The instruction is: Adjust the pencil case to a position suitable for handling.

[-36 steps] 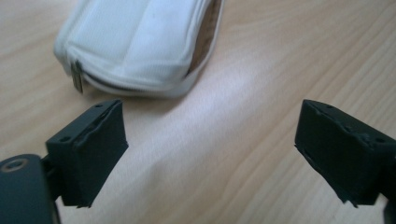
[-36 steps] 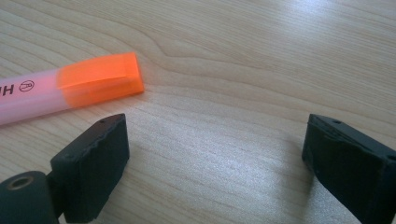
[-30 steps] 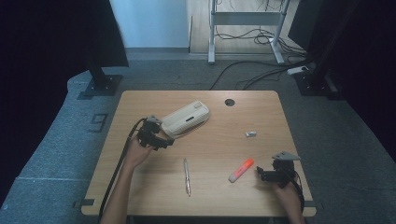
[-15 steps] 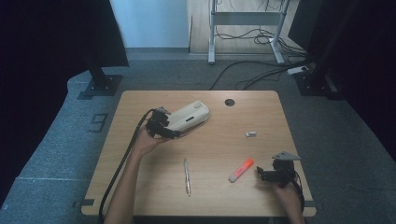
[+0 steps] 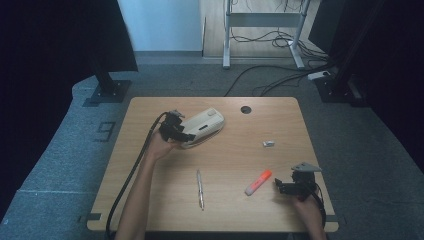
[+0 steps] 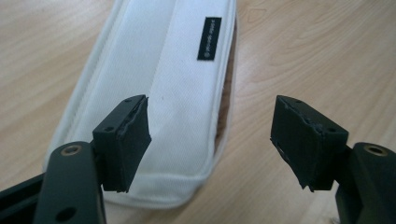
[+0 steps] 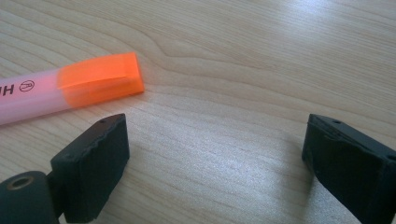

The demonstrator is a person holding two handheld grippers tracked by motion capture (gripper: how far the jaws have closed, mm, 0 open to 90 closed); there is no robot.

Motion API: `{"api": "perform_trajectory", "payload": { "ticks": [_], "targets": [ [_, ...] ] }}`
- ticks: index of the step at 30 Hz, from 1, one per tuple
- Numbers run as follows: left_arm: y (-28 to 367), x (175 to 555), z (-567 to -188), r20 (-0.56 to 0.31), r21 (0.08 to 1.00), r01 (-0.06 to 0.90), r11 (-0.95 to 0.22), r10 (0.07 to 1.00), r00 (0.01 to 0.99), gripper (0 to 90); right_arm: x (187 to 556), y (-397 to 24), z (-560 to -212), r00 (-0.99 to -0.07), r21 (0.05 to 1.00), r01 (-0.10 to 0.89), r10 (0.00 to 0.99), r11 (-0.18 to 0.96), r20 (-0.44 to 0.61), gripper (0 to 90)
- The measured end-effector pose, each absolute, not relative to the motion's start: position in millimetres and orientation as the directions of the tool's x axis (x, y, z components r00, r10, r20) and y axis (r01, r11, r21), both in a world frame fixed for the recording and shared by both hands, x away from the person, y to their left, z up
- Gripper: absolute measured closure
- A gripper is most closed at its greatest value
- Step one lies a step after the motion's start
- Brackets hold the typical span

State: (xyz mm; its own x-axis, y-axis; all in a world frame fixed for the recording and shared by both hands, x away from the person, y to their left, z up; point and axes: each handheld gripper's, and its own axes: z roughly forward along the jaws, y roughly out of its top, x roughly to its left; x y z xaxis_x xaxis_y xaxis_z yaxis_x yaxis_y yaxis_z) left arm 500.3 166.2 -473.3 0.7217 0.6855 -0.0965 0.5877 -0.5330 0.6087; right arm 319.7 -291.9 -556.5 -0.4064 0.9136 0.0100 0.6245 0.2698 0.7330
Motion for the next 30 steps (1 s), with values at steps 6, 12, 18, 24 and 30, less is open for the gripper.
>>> {"api": "perform_trajectory", "payload": {
  "ticks": [6,12,18,24,30],
  "targets": [
    [156,512,-479,-0.087,0.593,0.583,-0.555,0.676,0.732,30.2,320,-292,-557,-0.407,0.733,0.624,0.913,0.271,0.009,7.0],
    [156,522,-494,-0.108,0.57,0.603,-0.559,0.676,0.729,31.7,320,-292,-557,-0.407,0.733,0.623,0.913,0.271,0.009,7.0],
    [157,520,-506,-0.066,0.547,0.593,-0.591,0.676,0.734,33.0,320,-292,-557,-0.407,0.733,0.624,0.913,0.271,0.009,7.0],
    [160,514,-512,-0.012,0.552,0.566,-0.612,0.673,0.74,43.4,320,-292,-557,-0.407,0.733,0.624,0.913,0.271,0.009,7.0],
    [158,505,-514,0.053,0.546,0.526,-0.652,0.653,0.756,50.3,320,-292,-557,-0.407,0.733,0.624,0.914,0.27,0.01,7.0]
  ]
}}
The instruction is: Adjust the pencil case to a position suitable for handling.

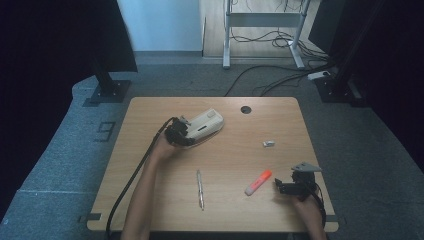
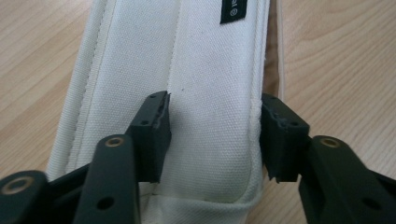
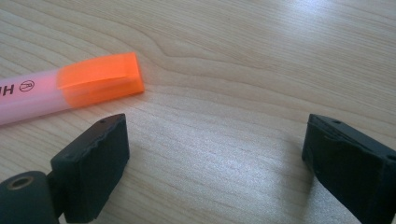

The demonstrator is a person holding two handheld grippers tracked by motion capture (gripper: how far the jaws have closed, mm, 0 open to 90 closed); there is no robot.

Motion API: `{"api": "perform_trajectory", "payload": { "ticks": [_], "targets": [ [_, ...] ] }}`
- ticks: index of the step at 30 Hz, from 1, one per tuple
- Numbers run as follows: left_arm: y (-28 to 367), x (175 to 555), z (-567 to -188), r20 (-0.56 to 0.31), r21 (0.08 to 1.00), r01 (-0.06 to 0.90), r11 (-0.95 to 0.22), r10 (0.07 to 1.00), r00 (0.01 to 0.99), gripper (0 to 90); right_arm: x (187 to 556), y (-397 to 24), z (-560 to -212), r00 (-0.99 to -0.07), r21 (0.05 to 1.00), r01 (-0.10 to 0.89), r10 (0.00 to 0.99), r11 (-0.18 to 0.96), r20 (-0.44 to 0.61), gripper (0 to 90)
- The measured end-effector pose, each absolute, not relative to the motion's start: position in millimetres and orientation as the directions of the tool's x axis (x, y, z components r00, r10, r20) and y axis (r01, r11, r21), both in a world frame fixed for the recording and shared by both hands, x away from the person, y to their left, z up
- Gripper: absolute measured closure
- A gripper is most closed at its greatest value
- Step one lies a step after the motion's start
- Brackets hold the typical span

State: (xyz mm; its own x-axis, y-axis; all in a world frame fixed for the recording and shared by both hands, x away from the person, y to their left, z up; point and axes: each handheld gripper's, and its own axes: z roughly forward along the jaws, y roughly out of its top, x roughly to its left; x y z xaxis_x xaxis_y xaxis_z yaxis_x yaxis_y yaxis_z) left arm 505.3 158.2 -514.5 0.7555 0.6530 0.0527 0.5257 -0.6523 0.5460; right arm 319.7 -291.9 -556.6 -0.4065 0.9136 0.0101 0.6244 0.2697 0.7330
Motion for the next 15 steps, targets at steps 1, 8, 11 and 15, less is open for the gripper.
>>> {"api": "perform_trajectory", "payload": {
  "ticks": [1,8,11,15],
  "targets": [
    [159,503,-514,0.053,0.541,0.525,-0.658,0.649,0.759,51.4,320,-292,-557,-0.407,0.733,0.624,0.913,0.27,0.01,7.0],
    [163,496,-512,0.046,0.548,0.537,-0.642,0.663,0.747,58.9,320,-292,-557,-0.406,0.733,0.625,0.914,0.269,0.01,7.0],
    [166,491,-509,0.022,0.538,0.552,-0.637,0.665,0.746,60.1,320,-292,-557,-0.407,0.733,0.624,0.914,0.27,0.01,7.0],
    [172,488,-505,-0.012,0.521,0.571,-0.635,0.663,0.749,63.0,320,-292,-557,-0.406,0.733,0.625,0.914,0.269,0.011,7.0]
  ]
}}
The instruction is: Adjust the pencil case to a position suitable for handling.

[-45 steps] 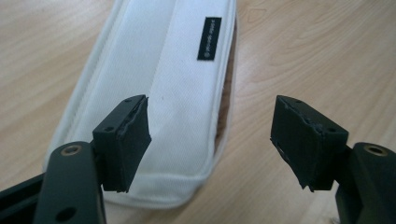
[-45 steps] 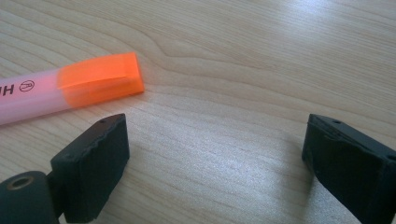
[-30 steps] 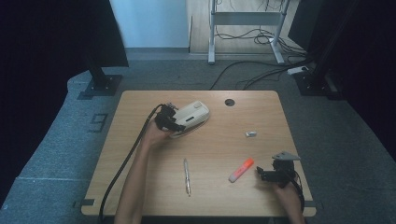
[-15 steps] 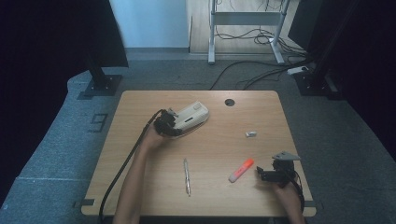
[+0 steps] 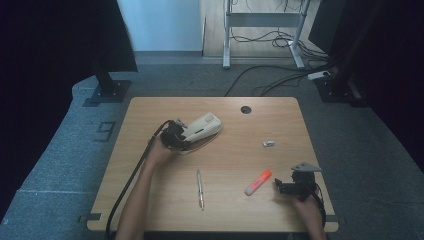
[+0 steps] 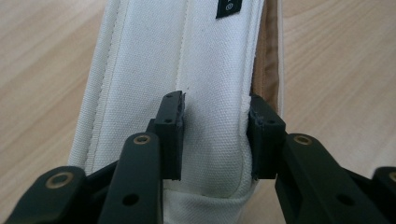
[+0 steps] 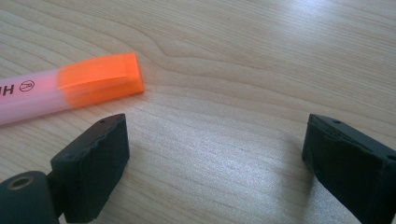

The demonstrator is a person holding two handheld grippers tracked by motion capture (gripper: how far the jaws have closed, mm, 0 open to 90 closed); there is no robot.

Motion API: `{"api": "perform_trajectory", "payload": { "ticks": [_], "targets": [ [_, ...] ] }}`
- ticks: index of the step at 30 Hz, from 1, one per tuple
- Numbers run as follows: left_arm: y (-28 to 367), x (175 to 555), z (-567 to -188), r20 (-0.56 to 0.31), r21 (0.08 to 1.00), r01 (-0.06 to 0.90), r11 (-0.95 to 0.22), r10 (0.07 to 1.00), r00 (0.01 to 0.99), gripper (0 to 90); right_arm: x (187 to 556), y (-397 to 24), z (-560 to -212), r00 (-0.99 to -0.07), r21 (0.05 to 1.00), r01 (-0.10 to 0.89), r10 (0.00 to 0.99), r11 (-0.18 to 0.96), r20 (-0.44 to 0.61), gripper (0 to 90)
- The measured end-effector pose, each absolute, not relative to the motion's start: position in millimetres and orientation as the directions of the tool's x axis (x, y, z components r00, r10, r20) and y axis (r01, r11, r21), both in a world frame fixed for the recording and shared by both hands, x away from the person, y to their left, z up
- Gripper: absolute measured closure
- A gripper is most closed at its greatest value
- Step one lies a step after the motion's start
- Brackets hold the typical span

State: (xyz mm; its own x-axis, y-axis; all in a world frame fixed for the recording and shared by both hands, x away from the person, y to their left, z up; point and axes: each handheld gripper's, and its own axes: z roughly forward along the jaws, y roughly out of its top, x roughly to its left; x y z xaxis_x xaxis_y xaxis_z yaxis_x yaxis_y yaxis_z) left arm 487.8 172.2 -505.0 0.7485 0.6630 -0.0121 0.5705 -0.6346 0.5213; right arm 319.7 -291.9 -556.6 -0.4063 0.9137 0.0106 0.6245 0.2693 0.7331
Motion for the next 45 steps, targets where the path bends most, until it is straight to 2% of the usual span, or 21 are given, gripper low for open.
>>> {"api": "perform_trajectory", "payload": {
  "ticks": [5,21,25,26,29,30,45],
  "targets": [
    [181,482,-502,-0.078,0.511,0.595,-0.62,0.656,0.751,63.6,320,-292,-557,-0.406,0.733,0.625,0.914,0.269,0.011,7.0],
    [196,443,-498,-0.082,0.562,0.606,-0.563,0.691,0.718,69.8,320,-292,-557,-0.406,0.733,0.624,0.914,0.269,0.011,7.0],
    [200,438,-495,-0.117,0.564,0.626,-0.538,0.699,0.706,72.3,320,-292,-557,-0.405,0.734,0.625,0.914,0.268,0.011,7.1],
    [204,435,-492,-0.157,0.563,0.645,-0.517,0.699,0.697,72.9,320,-292,-557,-0.405,0.734,0.625,0.914,0.268,0.011,7.1],
    [208,433,-491,-0.191,0.567,0.66,-0.493,0.701,0.687,74.0,320,-292,-557,-0.406,0.733,0.625,0.914,0.269,0.011,7.1],
    [214,429,-492,-0.229,0.573,0.678,-0.461,0.704,0.672,74.0,320,-292,-557,-0.405,0.734,0.625,0.914,0.268,0.011,7.1],
    [223,410,-492,-0.233,0.633,0.664,-0.398,0.72,0.654,74.7,320,-292,-557,-0.405,0.733,0.625,0.914,0.268,0.011,7.3]
  ]
}}
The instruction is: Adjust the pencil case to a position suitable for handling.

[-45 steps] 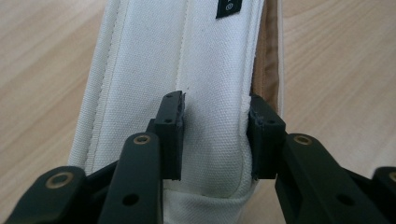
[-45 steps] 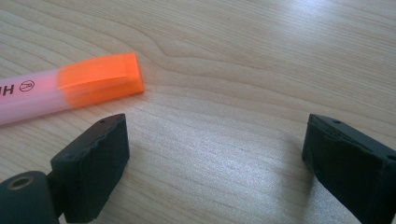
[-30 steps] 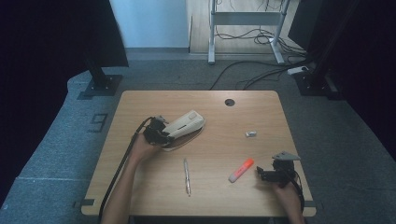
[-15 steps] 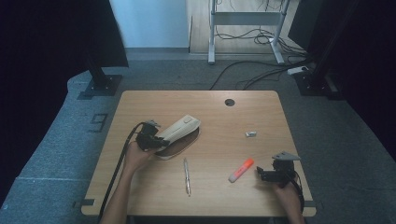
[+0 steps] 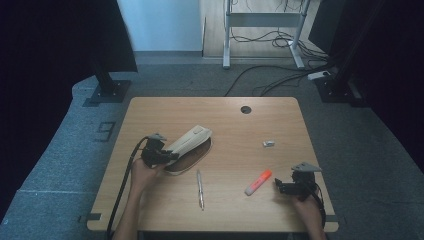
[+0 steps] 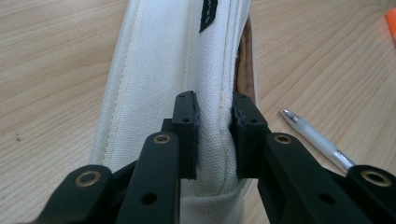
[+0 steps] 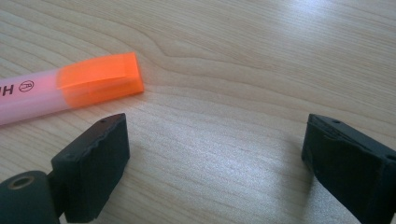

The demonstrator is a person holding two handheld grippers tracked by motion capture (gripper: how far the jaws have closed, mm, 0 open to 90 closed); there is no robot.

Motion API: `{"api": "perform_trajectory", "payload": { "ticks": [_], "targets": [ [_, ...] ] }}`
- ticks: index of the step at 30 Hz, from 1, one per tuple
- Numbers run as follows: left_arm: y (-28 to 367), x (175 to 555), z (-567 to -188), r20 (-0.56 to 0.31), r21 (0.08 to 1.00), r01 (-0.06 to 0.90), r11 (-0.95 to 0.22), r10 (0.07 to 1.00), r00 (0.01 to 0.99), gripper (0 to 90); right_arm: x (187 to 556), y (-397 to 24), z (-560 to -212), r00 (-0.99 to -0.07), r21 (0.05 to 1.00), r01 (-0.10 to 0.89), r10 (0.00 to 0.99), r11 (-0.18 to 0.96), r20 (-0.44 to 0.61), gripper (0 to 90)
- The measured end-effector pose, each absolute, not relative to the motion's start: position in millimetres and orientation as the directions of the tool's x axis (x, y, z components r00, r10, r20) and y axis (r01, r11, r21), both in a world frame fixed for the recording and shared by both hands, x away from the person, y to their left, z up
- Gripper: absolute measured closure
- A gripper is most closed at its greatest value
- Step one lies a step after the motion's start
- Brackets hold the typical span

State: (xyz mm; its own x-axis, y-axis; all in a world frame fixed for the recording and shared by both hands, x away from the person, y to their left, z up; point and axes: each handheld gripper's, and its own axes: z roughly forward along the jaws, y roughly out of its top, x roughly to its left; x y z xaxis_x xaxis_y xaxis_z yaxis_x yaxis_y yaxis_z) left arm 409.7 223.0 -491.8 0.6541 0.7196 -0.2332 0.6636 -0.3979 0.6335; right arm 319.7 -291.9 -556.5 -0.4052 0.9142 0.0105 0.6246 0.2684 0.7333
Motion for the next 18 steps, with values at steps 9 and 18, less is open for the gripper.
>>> {"api": "perform_trajectory", "payload": {
  "ticks": [9,18],
  "targets": [
    [230.7,407.0,-488.0,-0.254,0.654,0.663,-0.364,0.72,0.646,75.3,319.7,-292.0,-556.5,-0.406,0.733,0.625,0.914,0.268,0.012,7.2],
    [229.3,405.0,-487.1,-0.232,0.662,0.65,-0.374,0.722,0.652,75.4,320.0,-291.1,-556.5,-0.412,0.728,0.629,0.911,0.273,0.014,4.4]
  ]
}}
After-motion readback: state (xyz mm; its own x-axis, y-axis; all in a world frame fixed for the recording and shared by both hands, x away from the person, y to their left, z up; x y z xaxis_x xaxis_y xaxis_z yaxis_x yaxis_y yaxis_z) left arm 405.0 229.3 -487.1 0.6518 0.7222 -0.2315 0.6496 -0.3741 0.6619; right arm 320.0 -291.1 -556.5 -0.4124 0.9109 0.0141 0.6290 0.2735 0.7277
